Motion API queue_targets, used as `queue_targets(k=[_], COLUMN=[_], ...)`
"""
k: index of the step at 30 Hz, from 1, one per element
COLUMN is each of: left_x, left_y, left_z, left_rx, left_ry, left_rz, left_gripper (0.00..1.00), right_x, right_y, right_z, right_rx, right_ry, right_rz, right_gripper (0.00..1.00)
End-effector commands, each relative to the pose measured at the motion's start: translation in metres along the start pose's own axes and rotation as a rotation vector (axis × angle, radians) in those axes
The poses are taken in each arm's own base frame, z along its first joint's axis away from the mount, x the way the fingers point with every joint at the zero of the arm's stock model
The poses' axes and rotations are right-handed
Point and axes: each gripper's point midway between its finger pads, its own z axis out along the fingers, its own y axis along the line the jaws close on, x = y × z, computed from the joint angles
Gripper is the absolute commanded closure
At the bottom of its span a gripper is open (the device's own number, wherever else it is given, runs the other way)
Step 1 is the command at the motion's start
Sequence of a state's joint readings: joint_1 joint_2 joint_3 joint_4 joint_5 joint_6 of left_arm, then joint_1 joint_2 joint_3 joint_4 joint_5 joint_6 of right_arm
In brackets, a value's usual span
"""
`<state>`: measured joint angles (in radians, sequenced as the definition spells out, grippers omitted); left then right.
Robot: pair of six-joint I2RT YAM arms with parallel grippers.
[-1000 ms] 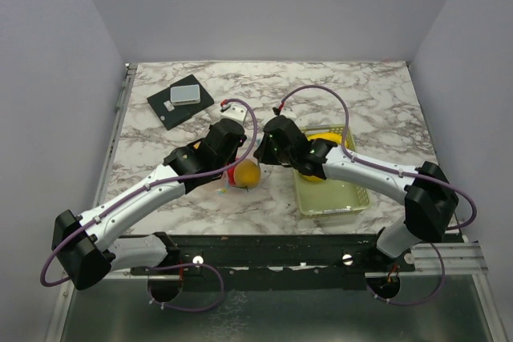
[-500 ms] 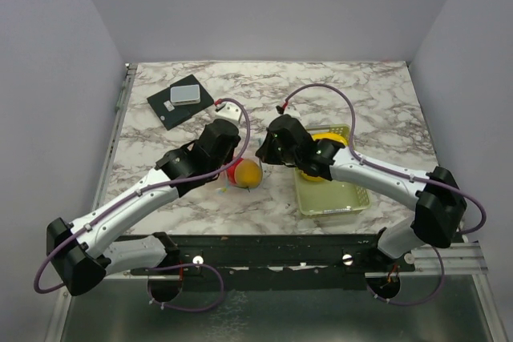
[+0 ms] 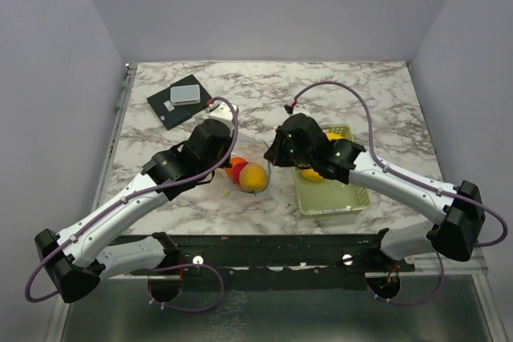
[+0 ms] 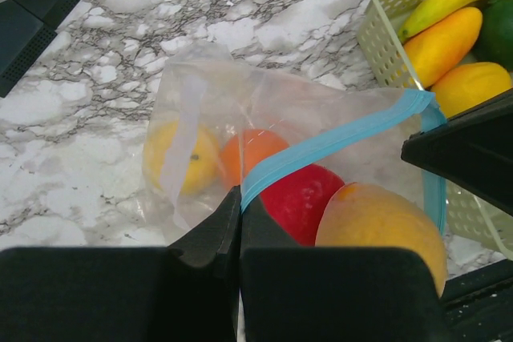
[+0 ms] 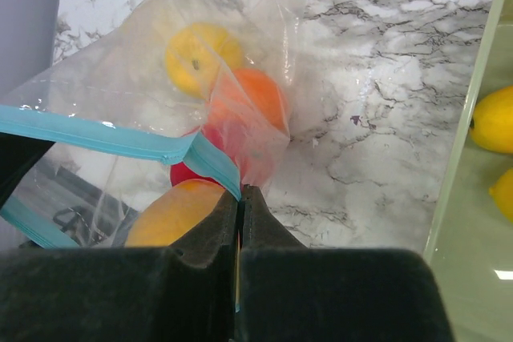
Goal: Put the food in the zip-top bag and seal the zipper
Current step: Adjust the zipper food storage bag at the center of the board.
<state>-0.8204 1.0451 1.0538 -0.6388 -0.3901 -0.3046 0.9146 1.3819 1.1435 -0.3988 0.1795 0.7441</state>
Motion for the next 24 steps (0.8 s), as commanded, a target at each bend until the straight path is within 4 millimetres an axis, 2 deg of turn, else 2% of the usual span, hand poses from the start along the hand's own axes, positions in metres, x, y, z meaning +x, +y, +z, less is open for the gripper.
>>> queue_targets(k=[1,7,18,24], left_x=[-0.012,-0.016,-0.013,-0.017], left_y=[-0.010,-0.016,-0.031,-0.037], left_z=[-0.019,-0.029,-0.047,-0.058], left_rx=[0.067,0.111,0.216,0.263], left_ry=[-0.006,0.001,0.053,0.069], left_rz=[-0.035,-0.045,-0.060,-0.069], left_gripper=[1.00,1.00,1.00,1.00], right_x=[-0.006,-0.014,-0.044,-0.057], right_y=[0.001,0.005,0.022,0.022], right_z=[-0.024,-0.047,-0.093,-0.099], right_rx=[-0.009,-0.030,-0.048,0.005], right_ry=[0.022,0.015,0.020,0.031], right_rz=[-0.049,-0.080,-0.153,-0.206], right_gripper=[0.99,0.99,0.99,0.99])
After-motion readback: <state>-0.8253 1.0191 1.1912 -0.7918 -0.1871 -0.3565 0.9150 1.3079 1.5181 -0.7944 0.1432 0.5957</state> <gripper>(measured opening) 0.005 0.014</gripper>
